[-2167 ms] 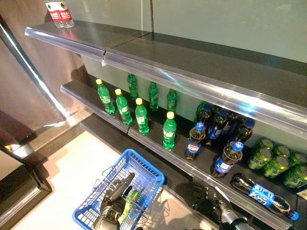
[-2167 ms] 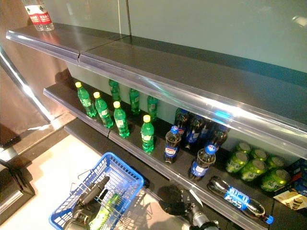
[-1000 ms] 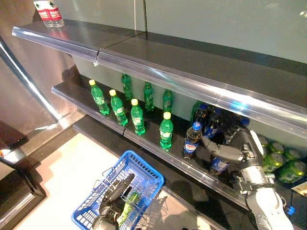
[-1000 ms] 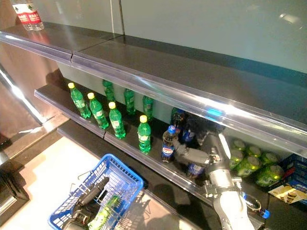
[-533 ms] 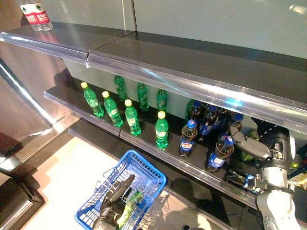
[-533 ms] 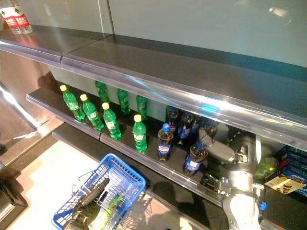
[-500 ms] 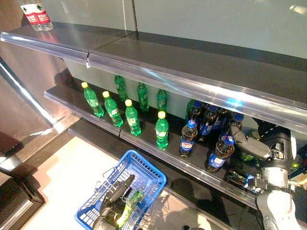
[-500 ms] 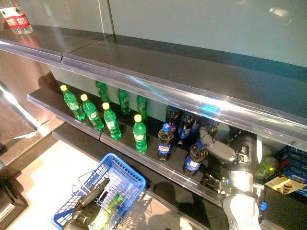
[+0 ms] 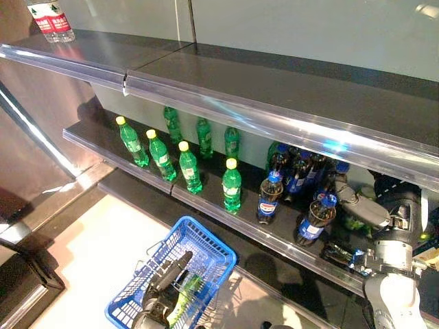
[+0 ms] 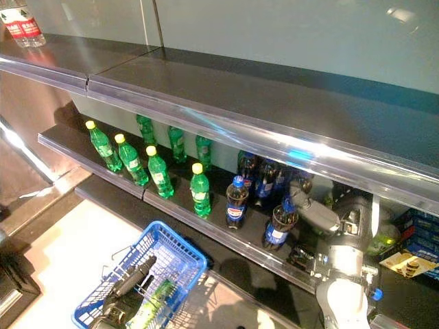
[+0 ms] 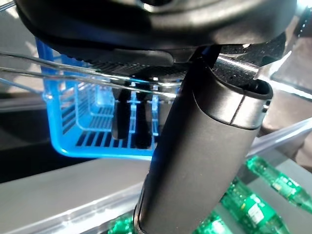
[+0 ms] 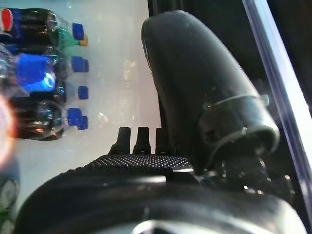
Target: Pick up the drink and place into the basket.
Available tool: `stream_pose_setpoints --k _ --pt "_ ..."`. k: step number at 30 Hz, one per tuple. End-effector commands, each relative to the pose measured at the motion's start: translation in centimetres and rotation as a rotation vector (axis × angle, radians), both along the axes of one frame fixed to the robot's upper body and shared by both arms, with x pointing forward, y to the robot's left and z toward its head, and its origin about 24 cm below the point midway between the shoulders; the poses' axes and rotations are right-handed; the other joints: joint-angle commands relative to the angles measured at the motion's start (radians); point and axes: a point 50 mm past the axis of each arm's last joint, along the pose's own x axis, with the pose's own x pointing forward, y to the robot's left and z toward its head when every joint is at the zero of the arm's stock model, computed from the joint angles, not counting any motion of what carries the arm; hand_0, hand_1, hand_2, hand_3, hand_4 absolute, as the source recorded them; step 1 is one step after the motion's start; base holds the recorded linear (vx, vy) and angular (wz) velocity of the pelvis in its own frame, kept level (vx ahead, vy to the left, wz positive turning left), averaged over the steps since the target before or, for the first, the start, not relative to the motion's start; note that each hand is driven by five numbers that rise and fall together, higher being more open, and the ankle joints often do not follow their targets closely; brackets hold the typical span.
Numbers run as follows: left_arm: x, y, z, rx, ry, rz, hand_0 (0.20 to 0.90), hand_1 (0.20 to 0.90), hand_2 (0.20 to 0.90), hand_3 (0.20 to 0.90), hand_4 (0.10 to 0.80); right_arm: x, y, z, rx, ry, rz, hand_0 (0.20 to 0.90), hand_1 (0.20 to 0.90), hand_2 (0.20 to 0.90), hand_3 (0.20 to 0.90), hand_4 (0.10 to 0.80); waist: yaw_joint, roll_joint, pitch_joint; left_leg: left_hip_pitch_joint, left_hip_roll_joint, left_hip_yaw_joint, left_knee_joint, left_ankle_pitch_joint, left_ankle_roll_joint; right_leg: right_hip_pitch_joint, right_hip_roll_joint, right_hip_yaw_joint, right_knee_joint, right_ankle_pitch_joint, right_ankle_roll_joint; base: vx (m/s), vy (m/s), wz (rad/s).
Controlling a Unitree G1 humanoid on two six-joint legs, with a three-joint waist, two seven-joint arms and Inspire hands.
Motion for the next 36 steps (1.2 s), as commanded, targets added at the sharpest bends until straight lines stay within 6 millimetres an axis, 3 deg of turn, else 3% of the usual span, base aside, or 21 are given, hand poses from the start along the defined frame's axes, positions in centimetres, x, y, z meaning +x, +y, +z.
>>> stream_pose_setpoints --k 1,11,15,21,36 --pt "6.9 2.3 8.9 0.146 -0.548 0.009 0.300 0.300 0.300 0.200 0.100 1.6 0.8 3.3 -0.047 -0.213 0.022 0.900 0.900 0.900 0.900 0.800 0.010 -0.045 0.034 -0.056 -0.010 -0.006 0.126 -0.118 -0.007 0.046 -0.030 0.026 -0.134 0.054 0.056 -0.113 0.018 -0.04" --pt "8.8 1.0 10.5 0.131 -0.636 -0.002 0.300 0.300 0.300 0.200 0.100 3.6 2.3 3.7 -0.025 -0.263 0.059 0.900 0.900 0.900 0.900 0.800 0.019 -0.028 0.164 -0.182 -0.022 -0.050 0.239 -0.124 -0.005 -0.038 -0.047 0.024 -0.059 0.047 0.034 -0.099 0.021 0.02" --pt "9.1 0.5 10.6 0.130 -0.658 -0.015 0.300 0.300 0.300 0.200 0.100 3.8 1.9 3.4 -0.032 -0.273 -0.072 0.900 0.900 0.900 0.900 0.800 0.022 -0.021 0.205 -0.212 -0.025 -0.058 0.262 -0.121 -0.007 -0.051 -0.055 0.021 -0.049 0.048 0.034 -0.036 -0.001 0.04" --pt "9.1 -0.2 10.9 0.123 -0.678 -0.015 0.300 0.300 0.300 0.200 0.100 3.9 1.3 3.5 -0.016 -0.318 -0.249 0.900 0.900 0.900 0.900 0.800 0.022 -0.006 0.239 -0.226 -0.031 -0.065 0.264 -0.117 -0.007 -0.053 -0.060 0.024 -0.058 0.056 0.035 -0.018 0.012 0.04" --pt "9.7 -1.2 11.8 0.106 -0.726 -0.035 0.300 0.300 0.300 0.200 0.100 5.4 1.8 3.0 -0.032 -0.266 -0.280 0.900 0.900 0.900 0.900 0.800 0.035 0.017 0.301 -0.283 -0.044 -0.094 0.273 -0.092 -0.012 -0.083 -0.071 0.028 -0.060 0.073 0.032 -0.024 -0.006 0.03"
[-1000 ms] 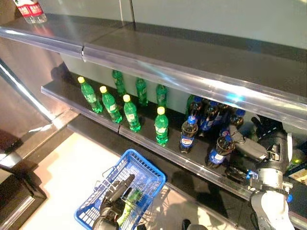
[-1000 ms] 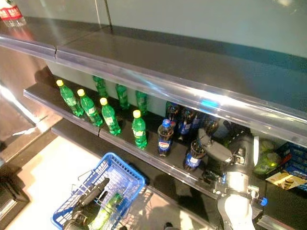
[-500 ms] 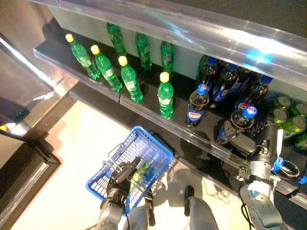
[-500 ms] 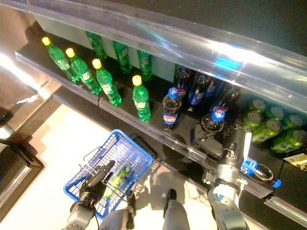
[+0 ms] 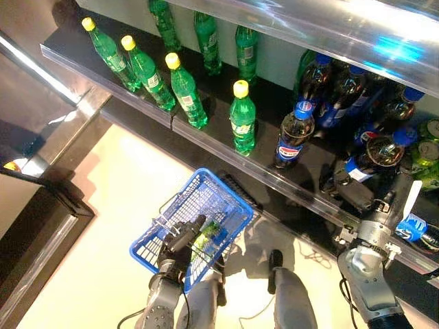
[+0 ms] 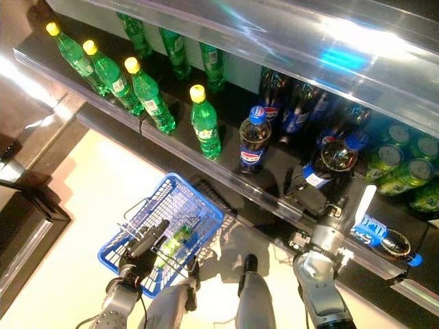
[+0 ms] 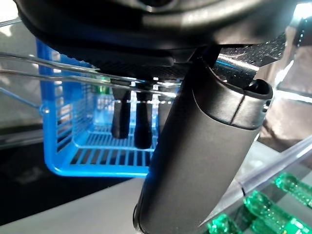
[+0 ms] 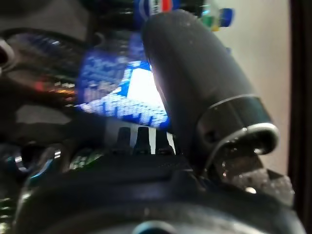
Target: Pick up the drink and place into the basket.
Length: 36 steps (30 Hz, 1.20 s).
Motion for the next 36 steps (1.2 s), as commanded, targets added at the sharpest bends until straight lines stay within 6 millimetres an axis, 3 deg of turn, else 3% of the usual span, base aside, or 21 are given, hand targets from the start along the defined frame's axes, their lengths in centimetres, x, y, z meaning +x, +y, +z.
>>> stream_pose_setpoints --k 1,3,4,6,7,28,34,36 --pt "2.6 1.5 7.8 0.071 -0.445 0.041 0.300 0.300 0.300 0.200 0.100 1.1 1.2 3.9 -0.051 -0.221 0.035 0.900 0.900 0.900 0.900 0.800 0.014 -0.048 -0.031 -0.060 -0.020 -0.059 0.120 -0.102 -0.022 0.151 -0.015 0.034 -0.269 0.110 0.048 -0.047 -0.009 0.01" --pt "2.8 1.5 7.9 0.070 -0.448 0.037 0.300 0.300 0.300 0.200 0.100 1.5 1.3 4.2 -0.049 -0.218 0.058 0.900 0.900 0.900 0.900 0.800 0.017 -0.046 -0.028 -0.061 -0.023 -0.063 0.117 -0.100 -0.022 0.151 -0.015 0.033 -0.270 0.111 0.047 -0.030 -0.004 0.02" --pt "2.8 1.4 8.0 0.070 -0.448 0.035 0.300 0.300 0.300 0.200 0.100 1.7 1.5 4.2 -0.054 -0.215 0.061 0.787 0.787 0.787 0.768 0.668 0.019 -0.046 -0.027 -0.062 -0.025 -0.065 0.118 -0.100 -0.022 0.150 -0.016 0.032 -0.269 0.111 0.046 -0.023 -0.005 0.05" --pt "2.8 1.4 7.9 0.071 -0.445 0.036 0.300 0.300 0.300 0.200 0.100 1.9 1.5 4.2 -0.066 -0.206 0.068 0.321 0.321 0.321 0.225 0.125 0.022 -0.047 -0.026 -0.065 -0.027 -0.067 0.122 -0.100 -0.023 0.150 -0.017 0.030 -0.267 0.111 0.045 -0.014 -0.005 0.06" --pt "2.8 1.4 7.9 0.072 -0.443 0.036 0.300 0.300 0.300 0.200 0.100 2.0 1.6 4.2 -0.069 -0.206 0.070 0.300 0.300 0.300 0.200 0.100 0.024 -0.047 -0.027 -0.065 -0.027 -0.068 0.123 -0.100 -0.023 0.151 -0.017 0.029 -0.267 0.111 0.044 0.001 -0.006 0.06" --pt "2.2 1.9 7.2 0.090 -0.418 0.019 0.300 0.300 0.300 0.200 0.100 1.3 1.4 3.9 -0.076 -0.208 0.063 0.300 0.300 0.300 0.200 0.100 0.038 -0.059 -0.040 -0.060 -0.025 -0.069 0.163 -0.116 -0.022 0.187 -0.018 0.014 -0.249 0.098 0.038 0.008 -0.003 0.01" --pt "2.0 1.8 7.3 0.099 -0.424 0.017 0.300 0.300 0.300 0.200 0.100 0.6 2.0 5.5 -0.121 -0.293 0.085 0.300 0.300 0.300 0.200 0.100 0.035 -0.060 -0.036 -0.058 -0.021 -0.066 0.161 -0.115 -0.024 0.191 -0.015 0.015 -0.251 0.094 0.038 0.000 0.000 0.00" --pt "1.9 1.8 7.5 0.105 -0.432 0.017 0.300 0.300 0.300 0.200 0.100 0.0 2.6 7.0 -0.155 -0.366 0.137 0.300 0.300 0.300 0.200 0.100 0.031 -0.060 -0.035 -0.057 -0.020 -0.063 0.156 -0.115 -0.024 0.190 -0.014 0.019 -0.252 0.092 0.039 0.000 0.000 0.00"
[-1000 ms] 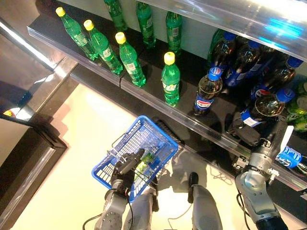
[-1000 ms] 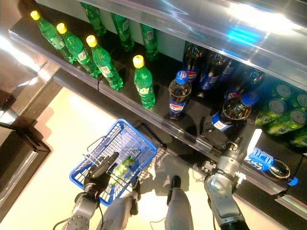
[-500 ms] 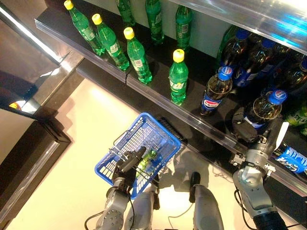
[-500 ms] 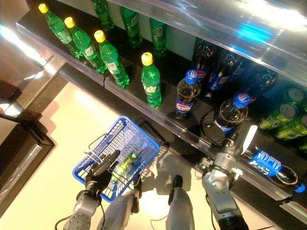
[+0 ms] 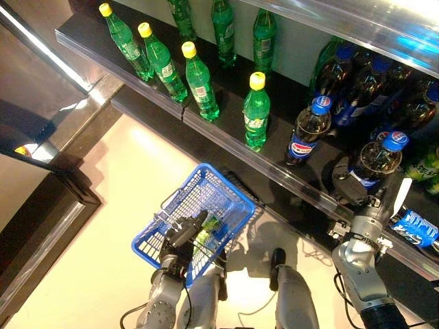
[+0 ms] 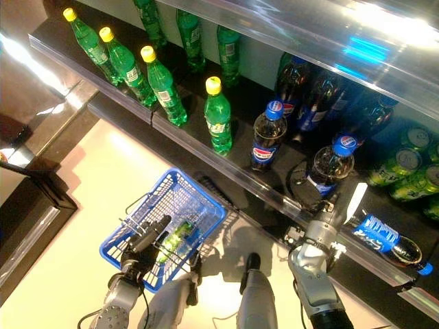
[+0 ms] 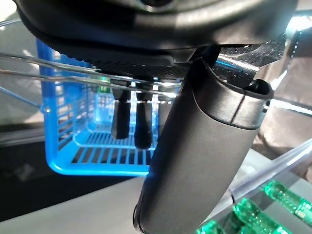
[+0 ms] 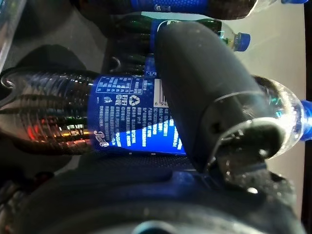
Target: Pick up the drink and place into the basket.
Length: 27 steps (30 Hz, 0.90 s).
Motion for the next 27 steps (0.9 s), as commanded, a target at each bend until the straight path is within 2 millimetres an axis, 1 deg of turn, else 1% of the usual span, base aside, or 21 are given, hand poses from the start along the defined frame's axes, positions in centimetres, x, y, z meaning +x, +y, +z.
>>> stream_pose_setpoints --k 1,3,5,9,11,12,15,16,17,18,20,27 --pt "1.3 2.1 7.1 0.114 -0.418 0.027 0.300 0.300 0.300 0.200 0.100 -1.4 2.3 7.8 -0.159 -0.428 0.165 0.300 0.300 0.300 0.200 0.100 -0.003 -0.058 -0.058 -0.057 -0.006 -0.042 0.137 -0.119 -0.028 0.181 0.004 0.034 -0.278 0.101 0.037 0.000 0.000 0.00" --pt "1.3 2.1 7.2 0.118 -0.424 0.027 0.300 0.300 0.300 0.200 0.100 -1.9 2.9 8.8 -0.205 -0.479 0.214 0.300 0.300 0.300 0.200 0.100 -0.007 -0.059 -0.060 -0.053 -0.005 -0.039 0.130 -0.119 -0.028 0.182 0.005 0.038 -0.282 0.100 0.038 0.000 0.000 0.00" --pt "1.3 2.0 7.3 0.120 -0.429 0.024 0.300 0.300 0.300 0.200 0.100 -2.7 3.6 10.2 -0.241 -0.551 0.284 0.300 0.300 0.300 0.200 0.100 -0.011 -0.061 -0.068 -0.046 -0.005 -0.032 0.123 -0.120 -0.029 0.185 0.007 0.043 -0.289 0.099 0.040 0.000 0.000 0.00" --pt "1.2 1.9 7.5 0.133 -0.432 0.007 0.300 0.300 0.300 0.200 0.100 -3.6 4.6 11.9 -0.216 -0.630 0.452 0.300 0.300 0.300 0.200 0.100 -0.013 -0.067 -0.086 -0.030 -0.004 -0.026 0.114 -0.122 -0.030 0.198 0.013 0.049 -0.301 0.095 0.041 0.018 0.003 -0.01" --pt "1.2 1.6 7.6 0.143 -0.436 -0.013 0.300 0.300 0.300 0.200 0.100 -3.8 5.2 12.4 -0.179 -0.641 0.548 0.300 0.300 0.300 0.200 0.100 -0.011 -0.069 -0.098 -0.022 -0.004 -0.022 0.109 -0.122 -0.031 0.208 0.014 0.051 -0.307 0.094 0.042 0.049 0.006 0.00" --pt "1.1 1.5 7.6 0.150 -0.440 -0.029 0.300 0.300 0.300 0.200 0.100 -3.8 5.6 12.4 -0.154 -0.640 0.615 0.300 0.300 0.300 0.200 0.100 -0.009 -0.070 -0.106 -0.017 -0.004 -0.021 0.106 -0.123 -0.031 0.214 0.014 0.050 -0.311 0.095 0.044 0.047 0.009 0.00" --pt "1.0 1.0 7.7 0.152 -0.443 -0.065 0.300 0.300 0.300 0.200 0.100 -3.7 6.8 12.2 -0.121 -0.606 0.724 0.300 0.300 0.300 0.200 0.100 -0.001 -0.072 -0.121 -0.007 -0.003 -0.019 0.103 -0.123 -0.032 0.226 0.013 0.049 -0.316 0.095 0.046 0.045 0.011 0.00" --pt "1.0 0.9 7.7 0.153 -0.444 -0.073 0.300 0.300 0.300 0.200 0.100 -3.6 7.0 12.1 -0.111 -0.598 0.741 0.300 0.300 0.300 0.200 0.100 0.000 -0.072 -0.122 -0.005 -0.004 -0.020 0.102 -0.122 -0.032 0.229 0.013 0.048 -0.318 0.096 0.046 0.032 0.009 0.00" --pt "1.0 0.6 7.9 0.155 -0.448 -0.096 0.300 0.300 0.300 0.200 0.100 -3.4 7.7 11.8 -0.091 -0.571 0.786 0.300 0.300 0.300 0.200 0.100 0.006 -0.072 -0.128 -0.001 -0.005 -0.021 0.098 -0.121 -0.033 0.234 0.012 0.045 -0.323 0.097 0.047 0.000 0.000 0.00" --pt "1.0 0.6 7.9 0.155 -0.448 -0.098 0.300 0.300 0.300 0.200 0.100 -3.4 7.7 11.8 -0.090 -0.568 0.788 0.300 0.300 0.300 0.200 0.100 0.006 -0.072 -0.129 0.000 -0.005 -0.021 0.097 -0.121 -0.033 0.235 0.012 0.044 -0.323 0.098 0.047 0.000 0.000 0.00" --pt "0.9 0.1 8.2 0.160 -0.457 -0.148 0.300 0.300 0.300 0.200 0.100 -3.2 8.7 11.5 -0.070 -0.539 0.854 0.300 0.300 0.300 0.200 0.100 0.016 -0.072 -0.135 0.008 -0.004 -0.024 0.090 -0.118 -0.032 0.242 0.012 0.041 -0.328 0.098 0.048 0.000 0.000 0.00" --pt "0.8 -1.5 9.2 0.124 -0.505 -0.291 0.300 0.300 0.300 0.200 0.100 -2.8 10.9 11.2 -0.001 -0.489 1.049 0.300 0.300 0.300 0.200 0.100 0.038 -0.068 -0.130 0.009 -0.012 -0.042 0.082 -0.112 -0.033 0.246 0.007 0.027 -0.329 0.100 0.051 0.000 0.000 0.00"
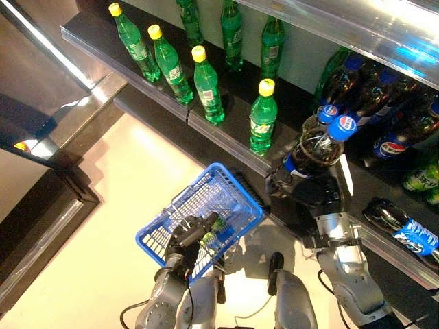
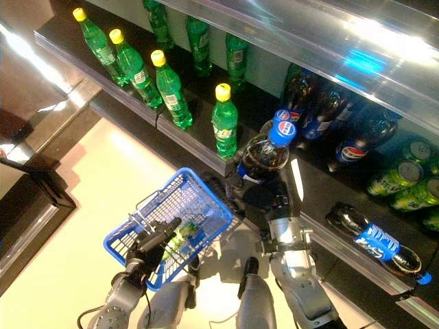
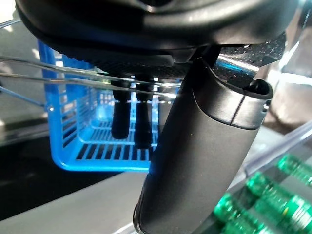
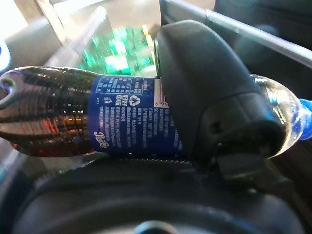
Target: Pick up the drink and place into the basket.
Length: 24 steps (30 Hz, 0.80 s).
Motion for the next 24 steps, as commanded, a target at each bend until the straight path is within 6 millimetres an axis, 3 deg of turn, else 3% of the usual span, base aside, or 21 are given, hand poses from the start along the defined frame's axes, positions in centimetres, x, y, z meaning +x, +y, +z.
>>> stream_pose_setpoints --k 1,8,17,24 --pt "1.0 -0.5 8.4 -0.013 -0.478 -0.146 0.300 0.300 0.300 0.200 0.100 -1.5 3.0 8.0 0.123 -0.412 0.276 0.300 0.300 0.300 0.200 0.100 0.007 -0.051 -0.136 -0.045 -0.013 -0.047 0.114 -0.109 -0.035 0.189 0.000 0.028 -0.293 0.093 0.046 0.000 0.000 0.00" --pt "1.2 -1.4 9.8 -0.068 -0.517 -0.215 0.300 0.300 0.300 0.200 0.100 -0.9 5.2 6.5 0.132 -0.349 0.344 0.300 0.300 0.300 0.200 0.100 0.032 -0.041 -0.119 -0.059 -0.024 -0.068 0.110 -0.100 -0.035 0.182 -0.009 0.003 -0.295 0.099 0.047 -0.041 0.011 0.11" --pt "1.5 -2.9 10.2 -0.161 -0.514 -0.292 0.300 0.300 0.300 0.200 0.100 1.8 6.8 4.6 0.149 -0.263 0.259 0.300 0.300 0.300 0.200 0.100 0.062 -0.014 -0.098 -0.081 -0.046 -0.096 0.112 -0.093 -0.034 0.174 -0.030 -0.025 -0.293 0.108 0.046 -0.029 0.039 0.10" --pt "1.9 -4.5 11.1 -0.238 -0.565 -0.350 0.300 0.300 0.300 0.200 0.100 4.1 8.7 2.2 -0.048 -0.204 0.174 0.300 0.300 0.300 0.200 0.100 0.076 0.031 -0.056 -0.120 -0.068 -0.110 0.125 -0.085 -0.029 0.130 -0.057 -0.046 -0.265 0.116 0.042 -0.050 0.085 0.10"
